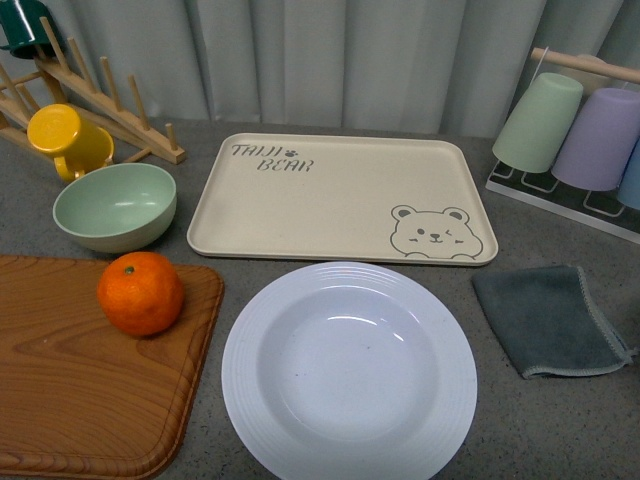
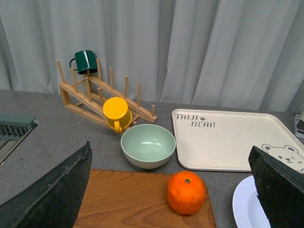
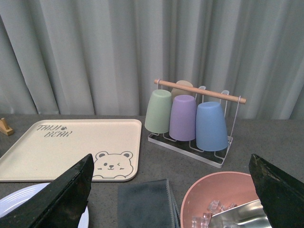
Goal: Place orange and plate with both arms
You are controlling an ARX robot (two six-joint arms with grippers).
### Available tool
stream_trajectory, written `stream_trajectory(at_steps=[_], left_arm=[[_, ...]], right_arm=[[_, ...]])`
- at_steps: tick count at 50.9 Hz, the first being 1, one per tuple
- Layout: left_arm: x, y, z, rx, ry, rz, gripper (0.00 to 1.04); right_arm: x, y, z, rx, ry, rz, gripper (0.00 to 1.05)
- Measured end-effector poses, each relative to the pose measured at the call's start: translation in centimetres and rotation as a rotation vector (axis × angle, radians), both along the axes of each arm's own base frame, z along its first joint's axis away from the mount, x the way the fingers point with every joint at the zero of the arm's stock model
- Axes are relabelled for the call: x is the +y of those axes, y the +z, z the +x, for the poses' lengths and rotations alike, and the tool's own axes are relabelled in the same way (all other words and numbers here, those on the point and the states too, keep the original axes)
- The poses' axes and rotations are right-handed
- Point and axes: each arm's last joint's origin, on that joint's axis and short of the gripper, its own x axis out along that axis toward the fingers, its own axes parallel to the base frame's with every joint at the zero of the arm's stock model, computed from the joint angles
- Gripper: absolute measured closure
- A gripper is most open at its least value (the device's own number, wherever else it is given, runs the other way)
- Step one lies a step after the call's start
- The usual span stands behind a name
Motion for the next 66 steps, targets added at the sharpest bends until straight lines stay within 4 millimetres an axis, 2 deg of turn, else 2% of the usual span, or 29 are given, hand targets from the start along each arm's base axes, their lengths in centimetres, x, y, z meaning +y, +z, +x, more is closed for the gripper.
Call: stream_trajectory(at_steps=[66], left_arm=[[0.0,0.0,0.0,0.0,0.0,0.0,0.06]], right_arm=[[0.0,0.0,0.0,0.0,0.0,0.0,0.09]])
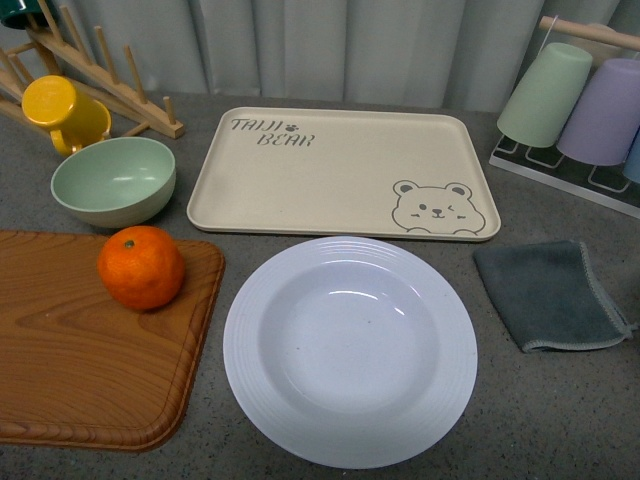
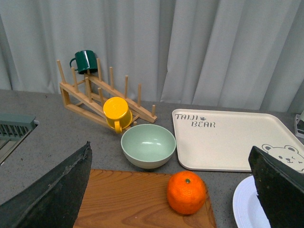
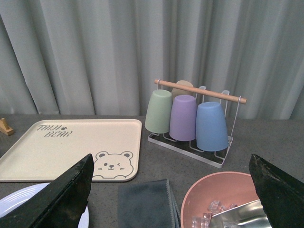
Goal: Place orange and plate with both arms
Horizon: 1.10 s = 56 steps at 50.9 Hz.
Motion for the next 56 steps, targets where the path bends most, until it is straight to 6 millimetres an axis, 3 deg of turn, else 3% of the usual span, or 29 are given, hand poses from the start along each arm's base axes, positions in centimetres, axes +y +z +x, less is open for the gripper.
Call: stream_trajectory(at_steps=[56], left_arm=[[0.0,-0.01,0.0,0.0,0.0,0.0,0.06]], right_arm=[[0.0,0.0,0.0,0.0,0.0,0.0,0.09]])
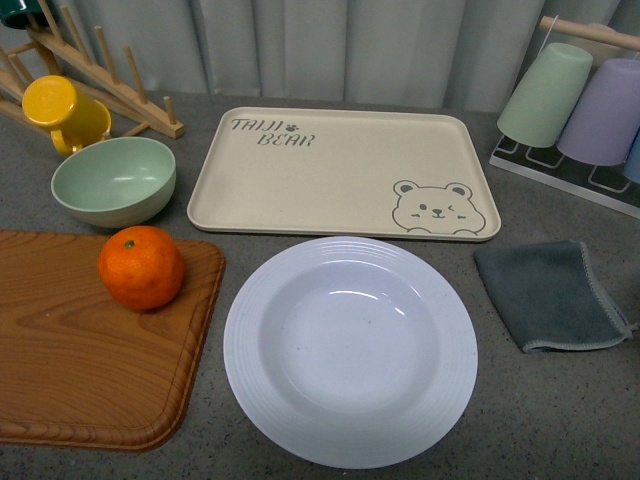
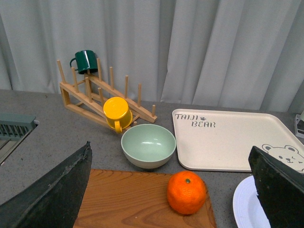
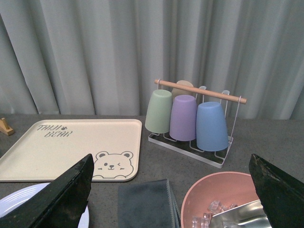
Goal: Place orange and plate with both arms
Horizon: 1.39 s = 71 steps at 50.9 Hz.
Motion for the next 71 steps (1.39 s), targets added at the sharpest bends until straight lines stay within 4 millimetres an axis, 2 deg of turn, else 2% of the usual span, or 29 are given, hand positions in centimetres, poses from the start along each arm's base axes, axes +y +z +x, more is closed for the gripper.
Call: stream_trajectory(at_steps=[2,7,10,23,29,33,42,50,71], left_arm=[[0.0,0.0,0.0,0.005,0.014,-0.001,0.06],[0.0,-0.8,0.5,0.214,0.257,-0.021,0.06],[-0.2,-1.2,1.1,0.259,0.275,-0.01,0.06],[-1.8,-0.1,6.8,0.363,0.084,-0.074,0.06],[-4.0,-1.7,10.5,0.511,-0.038,-0.049,0.06],[-5.0,-3.0,11.7,0.595,-0.066,-0.035,0.06],[-6.9,-5.3,13.8,0.723,-0.134,-0.002,0.06],[-7.8,-5.9,15.1,0.753,-0.16,0.004,0.06],[-7.6,-7.5,18.4,0.794,-0.13,0.008,0.06]], right_arm=[[0.0,0.0,0.0,0.0,0.0,0.0,0.09],[0.0,0.0,0.0,0.0,-0.003,0.0,0.09],[0.0,0.0,0.0,0.0,-0.002,0.0,0.09],[0.0,0.0,0.0,0.0,-0.003,0.0,0.09],[0.0,0.0,0.0,0.0,-0.002,0.0,0.09],[0.0,0.0,0.0,0.0,-0.002,0.0,0.09],[0.0,0.0,0.0,0.0,-0.003,0.0,0.09],[0.0,0.0,0.0,0.0,-0.003,0.0,0.09],[0.0,0.0,0.0,0.0,-0.002,0.0,0.09]])
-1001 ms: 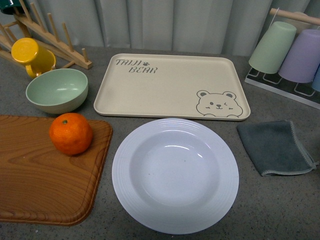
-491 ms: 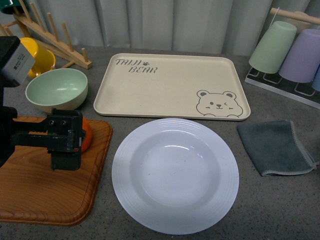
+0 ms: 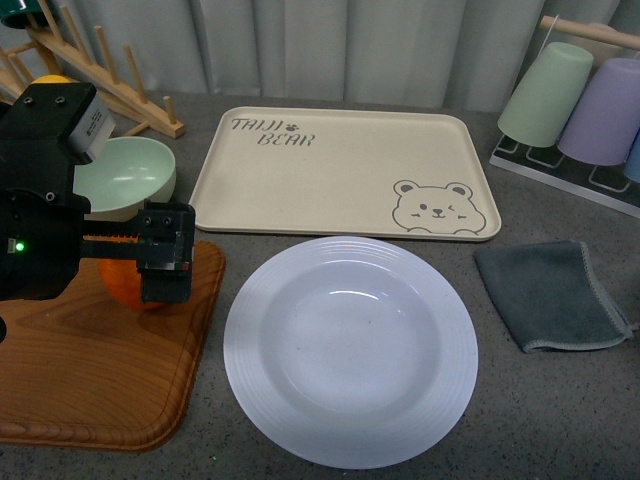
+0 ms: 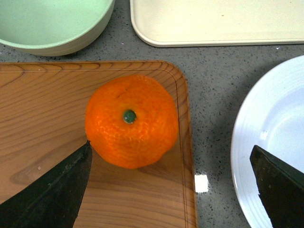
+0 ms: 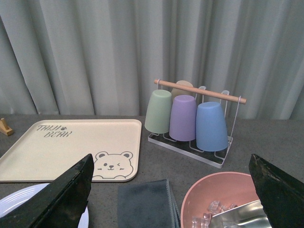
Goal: Place orange and plate with both arms
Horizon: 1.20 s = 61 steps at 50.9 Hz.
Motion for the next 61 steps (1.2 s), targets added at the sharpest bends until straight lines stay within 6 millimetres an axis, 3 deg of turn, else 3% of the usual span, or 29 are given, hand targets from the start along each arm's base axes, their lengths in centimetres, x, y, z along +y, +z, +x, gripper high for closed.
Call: stream_trajectory(at_steps=[19,38,47,56,61], left_arm=[[1.2,-1.3,2.6,0.016,0.066,0.007,0.06],[1.2,-3.2,3.7,0.06,0.076,-0.019,0.06],[1.2,-3.5,3.6,0.078,0.084,-0.018,0.34],[1.1,-2.8,3.4,0.065,0.086,-0.025,0.38],[0.5,-1.1,3.3,0.022,0.078,-0.041,0.38]], right_arm=[[0.0,0.0,0.0,0.0,0.0,0.0,0.09],[0.0,0.0,0.0,0.0,0.0,0.0,0.09],[0.0,0.0,0.0,0.0,0.0,0.0,0.09],[0.0,0.0,0.0,0.0,0.0,0.0,0.09],[0.0,0.0,0.0,0.0,0.0,0.0,0.09]])
